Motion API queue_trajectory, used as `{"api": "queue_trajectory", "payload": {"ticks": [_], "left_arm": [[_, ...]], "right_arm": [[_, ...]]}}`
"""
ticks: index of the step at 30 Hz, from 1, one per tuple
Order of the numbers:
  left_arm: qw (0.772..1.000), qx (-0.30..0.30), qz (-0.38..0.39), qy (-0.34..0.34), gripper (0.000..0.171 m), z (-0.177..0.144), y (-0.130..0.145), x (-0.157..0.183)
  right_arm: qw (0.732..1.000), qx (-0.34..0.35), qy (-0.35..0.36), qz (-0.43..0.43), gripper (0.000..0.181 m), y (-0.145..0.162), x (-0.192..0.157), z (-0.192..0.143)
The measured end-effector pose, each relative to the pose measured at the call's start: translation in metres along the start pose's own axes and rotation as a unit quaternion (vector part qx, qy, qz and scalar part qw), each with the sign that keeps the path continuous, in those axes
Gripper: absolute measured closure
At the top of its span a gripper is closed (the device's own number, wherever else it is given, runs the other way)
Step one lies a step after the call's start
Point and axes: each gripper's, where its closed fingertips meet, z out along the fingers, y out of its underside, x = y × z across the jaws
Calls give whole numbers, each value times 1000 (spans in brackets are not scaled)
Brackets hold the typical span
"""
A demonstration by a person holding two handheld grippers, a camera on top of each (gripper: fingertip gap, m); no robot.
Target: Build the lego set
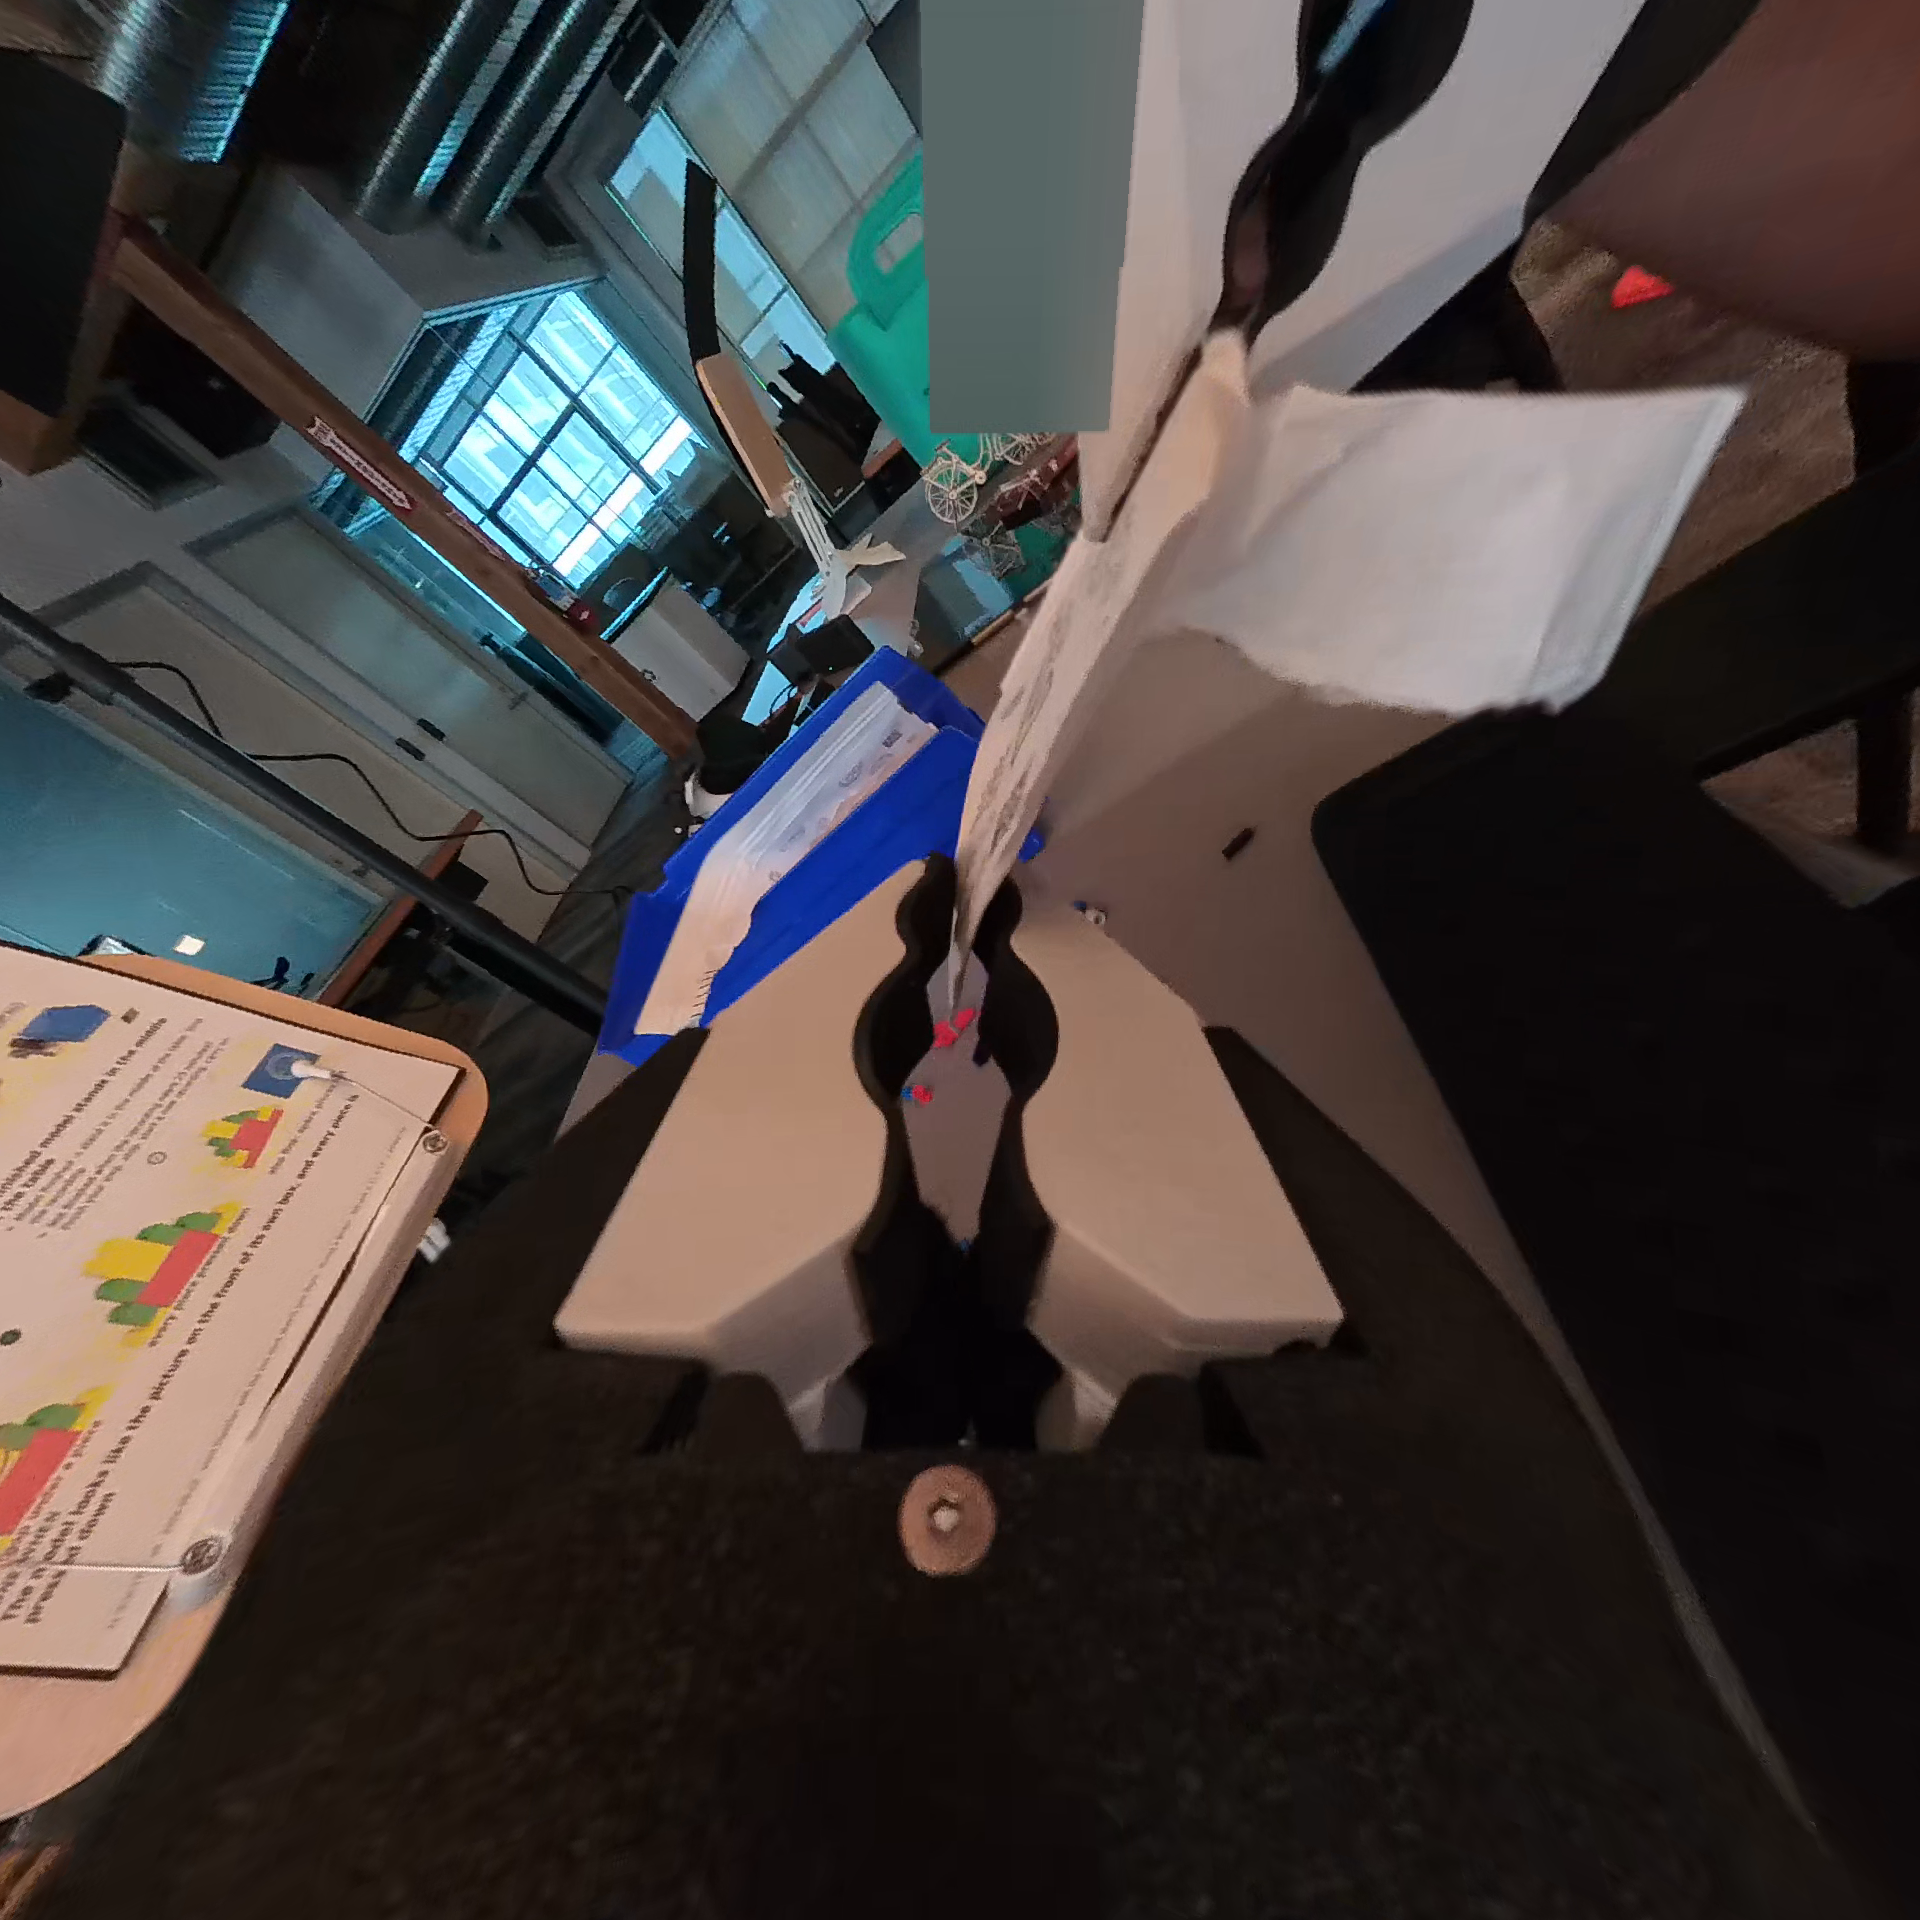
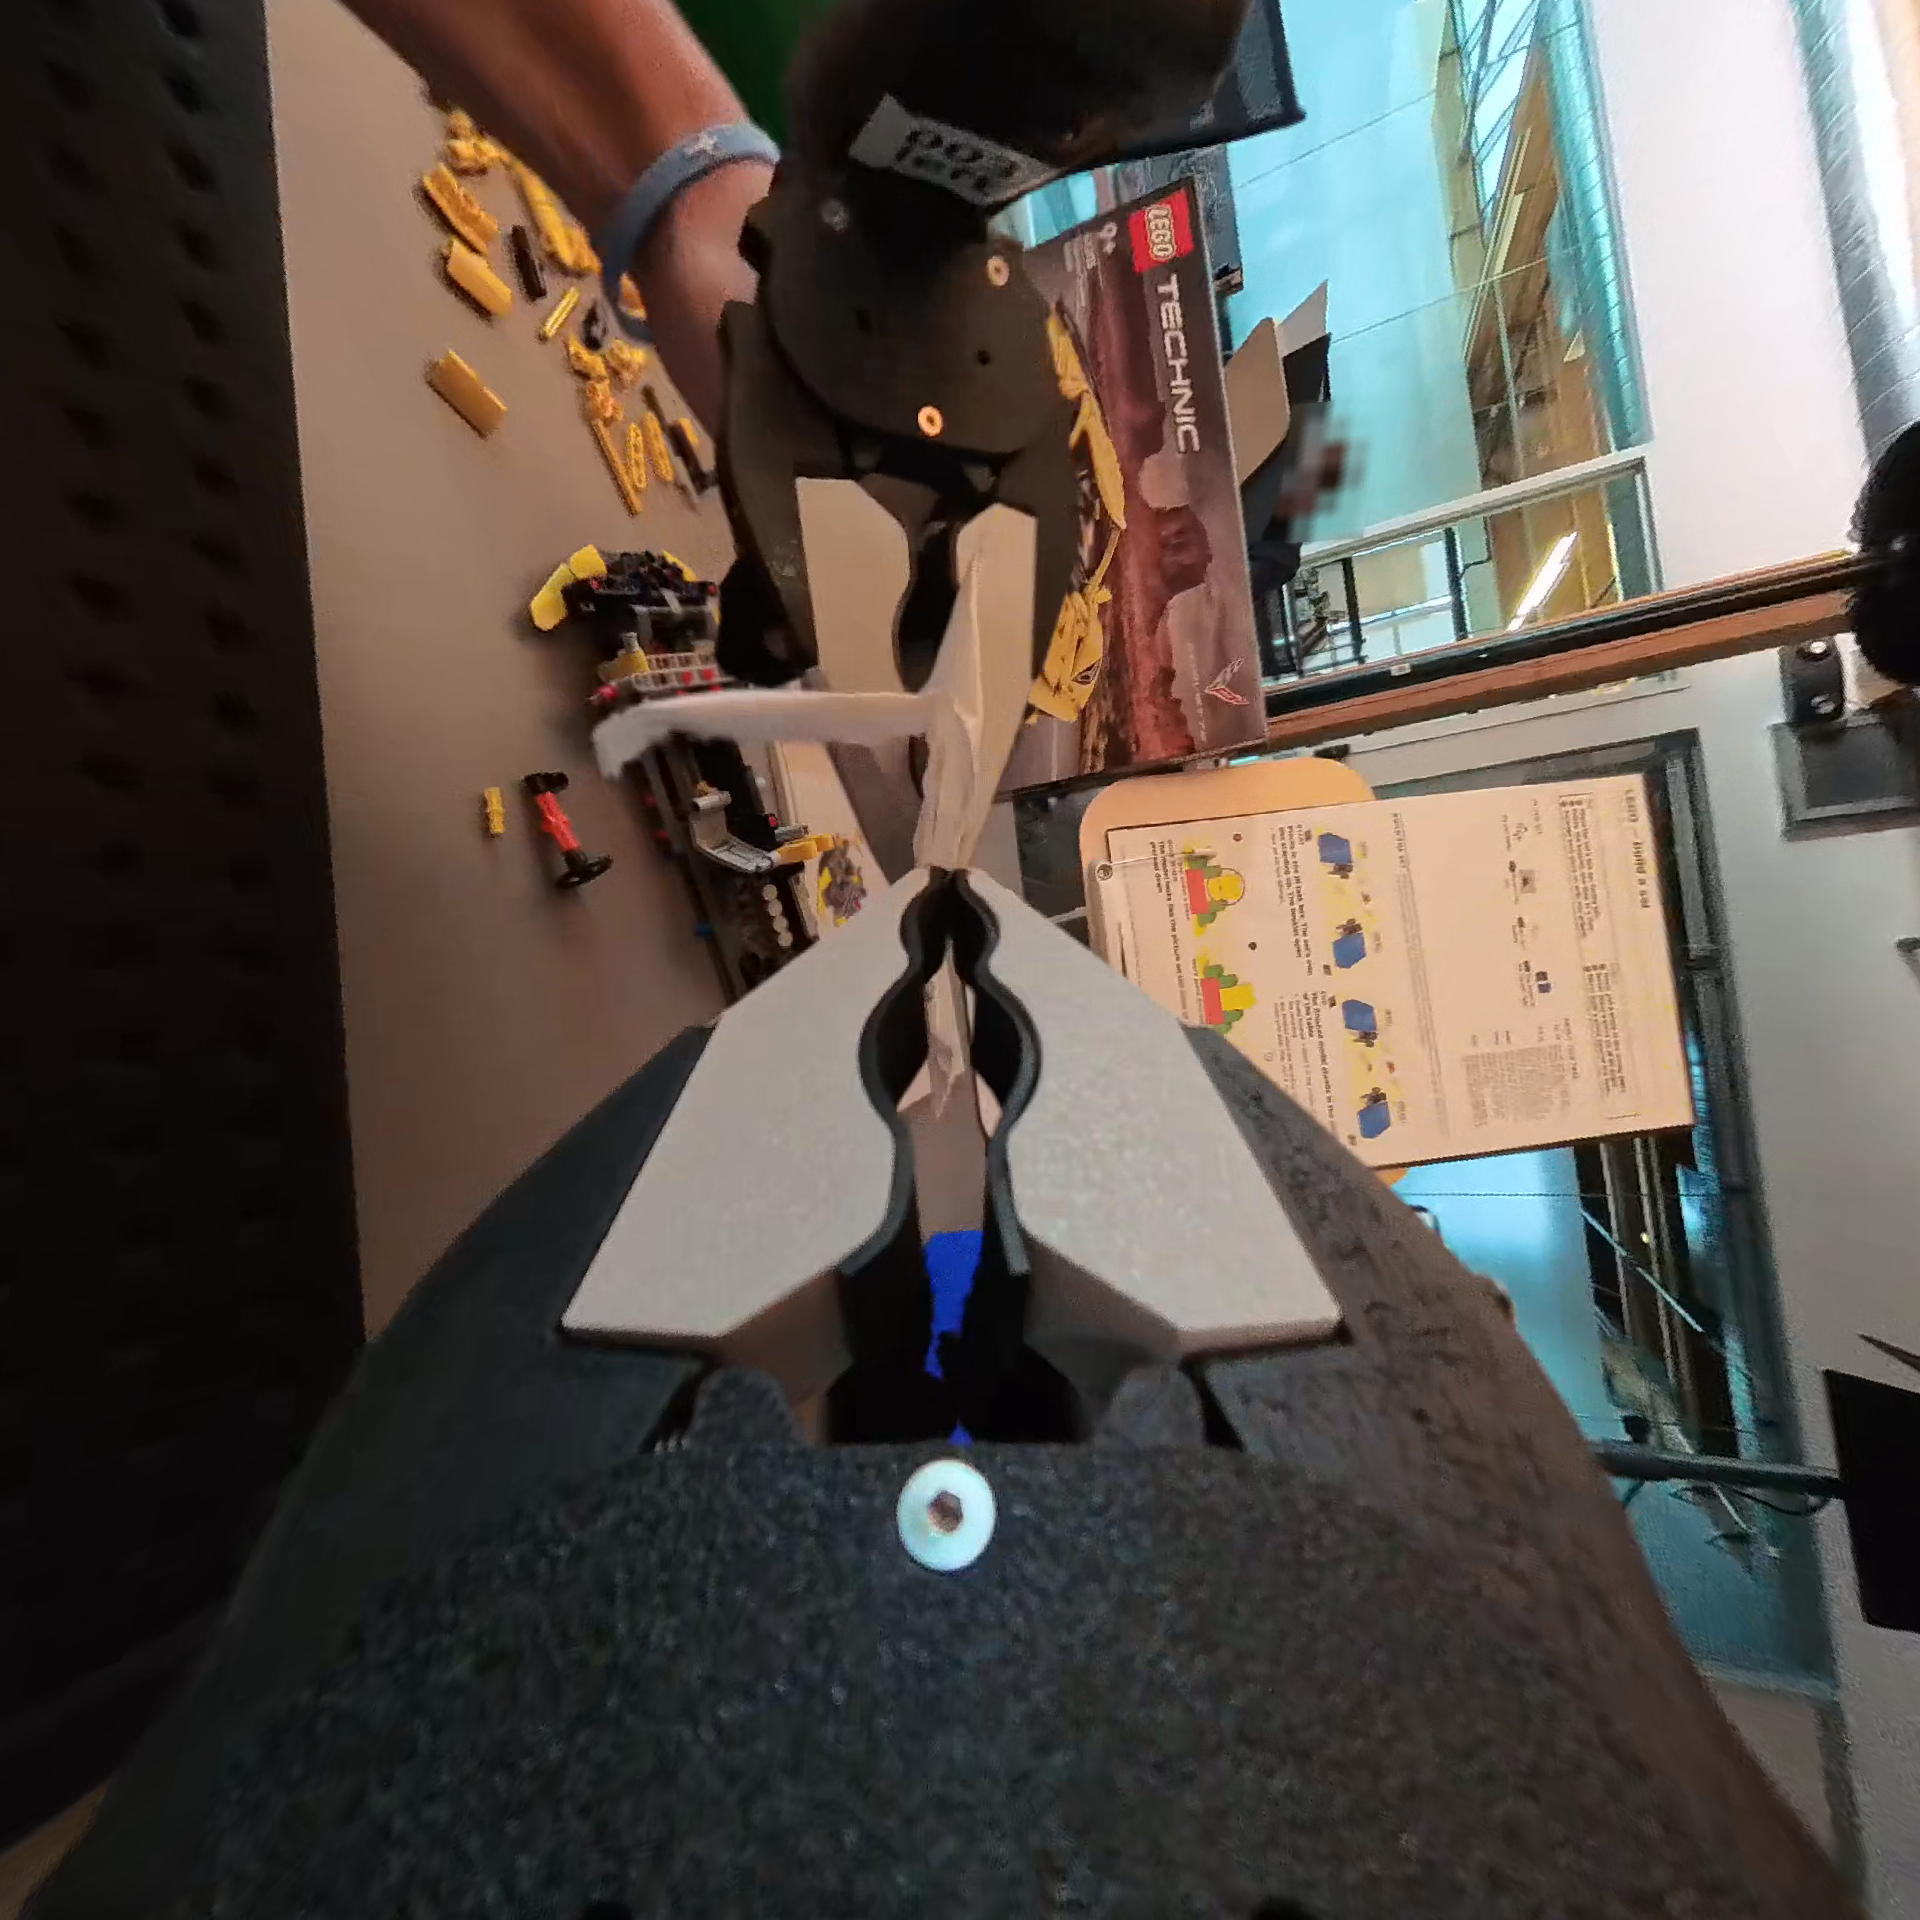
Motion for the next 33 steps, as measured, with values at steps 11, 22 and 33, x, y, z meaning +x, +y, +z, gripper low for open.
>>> {"api": "queue_trajectory", "payload": {"ticks": [11, 22, 33], "left_arm": [[990, -119, -75, 21, 152, -29, 43, 21], [855, -117, -494, 111, 150, -91, 25, 130], [770, -82, -600, -198, 136, -275, 60, 72]], "right_arm": [[992, -93, 49, 66, 181, 74, 29, -6], [830, -411, 34, 375, 181, 439, 83, 26], [758, -392, -80, 515, 117, 433, 47, 34]]}}
